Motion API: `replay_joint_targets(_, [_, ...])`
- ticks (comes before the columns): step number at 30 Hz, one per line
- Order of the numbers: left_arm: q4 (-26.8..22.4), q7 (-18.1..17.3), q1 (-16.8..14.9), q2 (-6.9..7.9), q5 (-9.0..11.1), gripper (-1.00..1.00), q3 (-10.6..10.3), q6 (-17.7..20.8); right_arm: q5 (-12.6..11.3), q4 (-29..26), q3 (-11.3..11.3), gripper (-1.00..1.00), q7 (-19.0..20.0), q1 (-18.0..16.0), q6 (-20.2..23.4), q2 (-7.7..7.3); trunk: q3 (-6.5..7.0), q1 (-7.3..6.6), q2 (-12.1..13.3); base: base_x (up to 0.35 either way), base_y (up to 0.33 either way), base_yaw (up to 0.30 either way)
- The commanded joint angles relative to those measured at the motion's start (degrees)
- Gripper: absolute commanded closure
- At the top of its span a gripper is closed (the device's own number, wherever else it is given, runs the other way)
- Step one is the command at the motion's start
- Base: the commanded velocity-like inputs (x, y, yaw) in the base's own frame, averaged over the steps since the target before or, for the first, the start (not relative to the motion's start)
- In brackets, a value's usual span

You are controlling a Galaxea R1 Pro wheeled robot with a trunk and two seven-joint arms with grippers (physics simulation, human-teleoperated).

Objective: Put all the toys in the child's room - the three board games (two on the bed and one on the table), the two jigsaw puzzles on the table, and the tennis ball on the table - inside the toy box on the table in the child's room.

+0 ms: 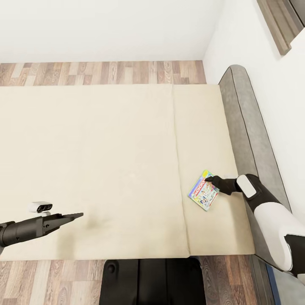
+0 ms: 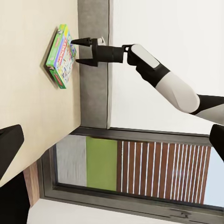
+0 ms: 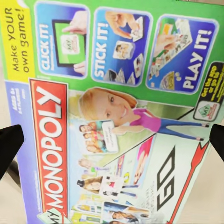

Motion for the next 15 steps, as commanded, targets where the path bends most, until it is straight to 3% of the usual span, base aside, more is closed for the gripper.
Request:
replay_joint_targets(1, [-0.01, -0.21, -0.01, 0.02, -0.01, -1.0, -0.01, 0.61, -0.01, -0.02, -0.21, -1.0, 0.42, -0.02, 0.3, -0.05, -0.06, 0.03, -0.09, 0.0, 0.0, 0.0])
replay_joint_targets(15, [-0.01, -0.21, -0.01, 0.02, -0.03, -1.0, -0.01, 0.61, 0.04, 0.21, -0.14, -1.0, 2.17, -0.02, 0.2, -0.48, -0.06, 0.03, -0.09, 0.0, 0.0, 0.0])
